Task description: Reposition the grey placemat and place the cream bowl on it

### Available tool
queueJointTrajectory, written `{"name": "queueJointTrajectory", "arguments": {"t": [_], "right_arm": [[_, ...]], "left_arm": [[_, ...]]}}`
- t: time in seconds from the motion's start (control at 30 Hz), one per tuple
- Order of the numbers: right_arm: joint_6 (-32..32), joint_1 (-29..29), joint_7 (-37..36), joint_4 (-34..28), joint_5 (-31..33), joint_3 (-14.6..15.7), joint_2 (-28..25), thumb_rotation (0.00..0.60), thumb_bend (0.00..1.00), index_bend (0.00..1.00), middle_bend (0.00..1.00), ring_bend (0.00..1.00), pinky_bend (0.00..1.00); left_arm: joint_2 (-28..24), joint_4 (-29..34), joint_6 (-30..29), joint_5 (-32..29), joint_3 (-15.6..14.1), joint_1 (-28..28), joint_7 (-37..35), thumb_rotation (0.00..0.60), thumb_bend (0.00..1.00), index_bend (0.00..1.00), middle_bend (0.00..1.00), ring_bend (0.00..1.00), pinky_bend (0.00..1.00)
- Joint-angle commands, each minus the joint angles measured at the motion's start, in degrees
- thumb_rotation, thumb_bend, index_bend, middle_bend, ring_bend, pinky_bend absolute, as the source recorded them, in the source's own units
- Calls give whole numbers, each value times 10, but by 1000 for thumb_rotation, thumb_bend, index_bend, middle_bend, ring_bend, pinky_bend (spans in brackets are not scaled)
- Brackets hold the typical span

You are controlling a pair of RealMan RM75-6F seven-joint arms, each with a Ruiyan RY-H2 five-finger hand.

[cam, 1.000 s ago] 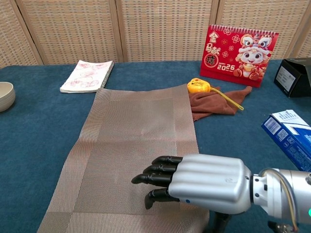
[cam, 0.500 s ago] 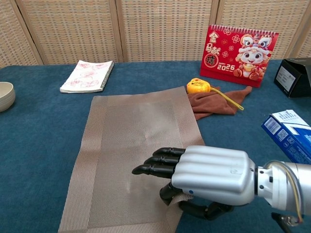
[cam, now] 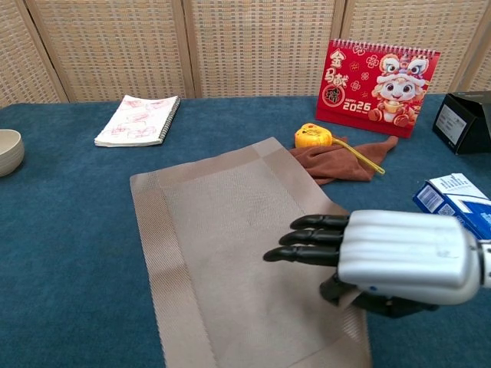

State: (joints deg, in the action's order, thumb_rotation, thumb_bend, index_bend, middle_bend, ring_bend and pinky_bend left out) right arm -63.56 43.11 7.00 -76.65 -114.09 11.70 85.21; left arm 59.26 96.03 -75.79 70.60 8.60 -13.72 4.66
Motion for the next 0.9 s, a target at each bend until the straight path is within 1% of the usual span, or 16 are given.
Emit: {"name": "queueJointTrajectory", "arguments": {"t": [0.03,0.2,0.37,0.43,0.57,0.6,0.67,0.73,0.77,0.8,0.83,0.87,0.9], "right_arm": [[-27,1,26,30,-31,20,-57,600,739,672,0,0,0],[-43,14,70,91,-63,24,-109,600,723,672,0,0,0],[-52,24,82,124,-75,20,-123,600,677,664,0,0,0],[-53,28,87,137,-75,13,-123,600,658,663,0,0,0],[-55,45,97,174,-70,-11,-107,600,621,661,0,0,0],[-48,55,112,186,-70,-22,-98,600,606,656,0,0,0],[-40,64,124,200,-68,-32,-85,600,574,647,0,0,0],[-34,69,137,215,-62,-41,-75,600,520,629,0,0,0],[-28,71,147,223,-57,-48,-69,600,494,606,0,0,0],[-23,72,154,229,-52,-52,-66,600,418,532,0,0,0],[-17,72,160,233,-46,-56,-62,600,298,411,0,0,0],[-8,72,174,239,-35,-64,-57,600,203,306,0,0,0],[-4,70,185,242,-27,-69,-55,600,83,156,0,0,0]], "left_arm": [[1,1,0,1,-1,0,2,600,0,0,0,0,0],[4,5,0,4,-2,-2,10,600,0,0,0,0,0],[7,6,1,3,-2,-3,17,600,0,0,0,0,0],[8,7,2,2,-2,-4,20,600,0,0,0,0,0],[10,6,4,-1,-1,-6,24,600,0,0,0,0,0],[10,5,4,-2,-1,-6,25,600,0,0,0,0,0],[11,4,5,-3,-1,-6,25,600,0,0,0,0,0],[11,3,6,-4,-1,-6,24,600,0,0,0,0,0],[11,2,6,-4,-1,-6,24,600,0,0,0,0,0],[11,2,6,-4,-1,-6,24,600,0,0,0,0,0],[10,2,6,-4,-1,-6,23,600,0,0,0,0,0],[10,1,7,-4,-1,-6,22,600,0,0,0,0,0],[10,1,7,-4,-1,-6,22,600,0,0,0,0,0]]}}
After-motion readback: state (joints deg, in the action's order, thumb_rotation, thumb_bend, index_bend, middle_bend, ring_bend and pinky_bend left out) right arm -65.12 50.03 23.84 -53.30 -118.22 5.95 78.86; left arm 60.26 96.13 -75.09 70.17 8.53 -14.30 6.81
